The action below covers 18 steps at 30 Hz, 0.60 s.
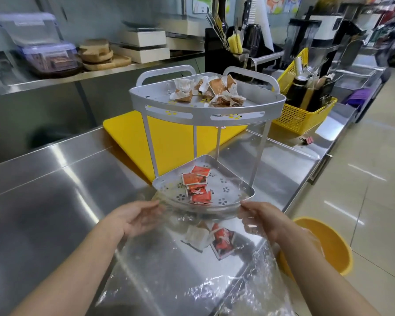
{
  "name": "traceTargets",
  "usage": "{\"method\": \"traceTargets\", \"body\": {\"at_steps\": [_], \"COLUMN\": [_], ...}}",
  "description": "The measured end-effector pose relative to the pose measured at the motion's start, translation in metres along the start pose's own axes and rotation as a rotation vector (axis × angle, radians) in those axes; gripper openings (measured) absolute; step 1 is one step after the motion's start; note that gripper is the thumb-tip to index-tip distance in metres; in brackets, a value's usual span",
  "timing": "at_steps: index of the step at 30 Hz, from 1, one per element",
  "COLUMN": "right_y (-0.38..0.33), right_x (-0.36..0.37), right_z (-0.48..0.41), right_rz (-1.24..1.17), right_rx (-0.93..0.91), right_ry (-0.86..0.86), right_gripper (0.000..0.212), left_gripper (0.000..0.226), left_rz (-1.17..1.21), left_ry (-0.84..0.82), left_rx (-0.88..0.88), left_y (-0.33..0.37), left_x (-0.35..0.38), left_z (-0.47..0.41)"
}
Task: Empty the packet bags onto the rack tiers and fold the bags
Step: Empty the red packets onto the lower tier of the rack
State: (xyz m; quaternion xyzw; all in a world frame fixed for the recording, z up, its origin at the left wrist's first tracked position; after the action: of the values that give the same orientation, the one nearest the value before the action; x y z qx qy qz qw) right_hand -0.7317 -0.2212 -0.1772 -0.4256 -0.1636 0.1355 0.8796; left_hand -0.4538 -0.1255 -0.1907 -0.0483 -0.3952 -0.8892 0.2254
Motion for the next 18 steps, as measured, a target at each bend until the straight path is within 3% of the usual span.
{"method": "traceTargets", "body": {"at_steps": [3, 9, 10, 13, 18], "right_y": [-0.021, -0.061, -0.06, -0.046, -0.024], "right_x": [0.001, 0.014, 0.016, 0.023, 0.034], "right_z": [0.006, 0.035, 0.036, 0.036, 0.029], "right_rz": [-0.005, -0.026, -0.034, 0.017, 0.016], "right_rx": [-0.141, -0.407, -0.411, -0.343, -0.24], "right_ry": [-0.01, -0.098, -0.113, -0.142, -0.148], "right_gripper": [0.013, 0.008, 0.007, 0.034, 0.015], "left_gripper": [0.011, 0.017, 0.019, 0.03, 0.014], "left_rz": [-0.028, 0.047, 0.068, 0.096, 0.03], "left_ry": [-0.035, -0.166, -0.183, -0.219, -0.072], "left_rx": [0.084, 0.453, 0.469, 0.407, 0.3], "left_y": [0.022, 0.072, 0.07, 0.051, 0.022], "left_x": [0.002, 0.017, 0.014, 0.003, -0.028], "left_z": [0.012, 0.06, 0.062, 0.06, 0.064]}}
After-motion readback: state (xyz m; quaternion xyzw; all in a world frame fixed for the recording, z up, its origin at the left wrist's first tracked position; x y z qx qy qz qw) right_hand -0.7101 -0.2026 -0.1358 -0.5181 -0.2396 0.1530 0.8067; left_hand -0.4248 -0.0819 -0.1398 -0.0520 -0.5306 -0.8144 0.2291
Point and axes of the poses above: each hand's wrist, its own z-axis away from the middle knuckle, its own x-axis out of the palm, y = z × x, the point moved 8 cm from there along -z, towards the middle knuckle, and after that the axes turned 1 degree about -y, right-handed, at the moved point
